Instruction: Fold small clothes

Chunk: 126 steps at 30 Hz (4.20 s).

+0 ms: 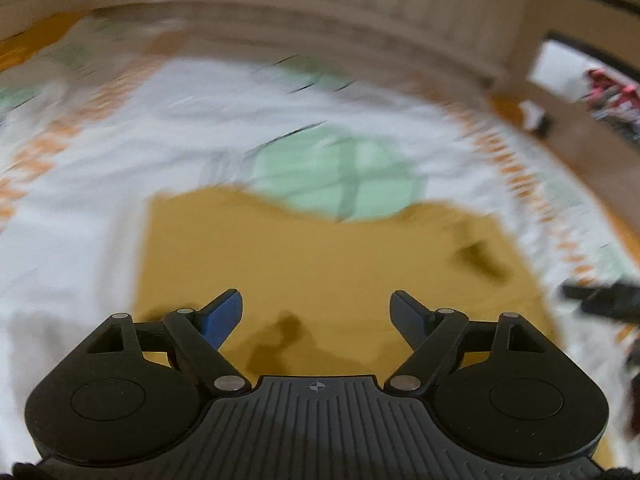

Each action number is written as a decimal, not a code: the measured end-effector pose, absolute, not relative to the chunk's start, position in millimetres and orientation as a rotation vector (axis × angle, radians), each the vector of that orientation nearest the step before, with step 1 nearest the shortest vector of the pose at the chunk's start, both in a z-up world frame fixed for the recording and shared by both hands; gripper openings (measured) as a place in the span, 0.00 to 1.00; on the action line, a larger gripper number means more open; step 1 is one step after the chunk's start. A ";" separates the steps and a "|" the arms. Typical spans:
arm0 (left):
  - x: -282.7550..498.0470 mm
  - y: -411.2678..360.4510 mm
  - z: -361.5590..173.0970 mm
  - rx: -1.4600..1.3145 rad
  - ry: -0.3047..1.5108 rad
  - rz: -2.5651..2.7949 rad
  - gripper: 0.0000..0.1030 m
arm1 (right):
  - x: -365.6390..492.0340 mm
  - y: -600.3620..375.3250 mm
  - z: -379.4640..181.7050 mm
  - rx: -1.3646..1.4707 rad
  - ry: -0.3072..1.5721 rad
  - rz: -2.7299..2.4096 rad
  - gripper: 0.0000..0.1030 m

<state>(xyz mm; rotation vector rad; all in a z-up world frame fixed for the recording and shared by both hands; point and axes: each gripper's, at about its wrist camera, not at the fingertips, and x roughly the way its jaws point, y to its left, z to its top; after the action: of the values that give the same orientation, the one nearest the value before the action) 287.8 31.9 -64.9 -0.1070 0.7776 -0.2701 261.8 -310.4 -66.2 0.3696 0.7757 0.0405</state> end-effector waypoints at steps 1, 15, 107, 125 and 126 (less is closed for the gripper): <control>284.6 41.4 -69.6 -0.101 0.792 -0.245 0.78 | 262.0 -307.8 -67.4 0.360 0.773 0.045 0.99; 300.6 113.6 -109.5 -0.219 0.840 -0.059 0.78 | 252.4 -274.0 -77.5 0.139 0.651 0.076 0.99; 342.9 112.0 -118.0 -0.142 0.805 -0.042 0.90 | 299.5 -351.7 -118.3 0.357 0.708 -0.082 0.77; 186.4 132.2 -60.9 -0.200 0.851 -0.108 0.89 | 173.6 -342.2 -61.9 0.437 0.737 0.019 0.90; 174.5 130.3 -54.5 -0.188 0.830 -0.115 0.89 | 163.3 -337.1 -57.5 0.422 0.720 0.027 0.90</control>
<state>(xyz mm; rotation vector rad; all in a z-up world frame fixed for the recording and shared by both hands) 174.5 130.3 -54.5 -0.1880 0.8298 -0.1152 163.3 -337.1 -57.5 0.4220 0.7205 0.0271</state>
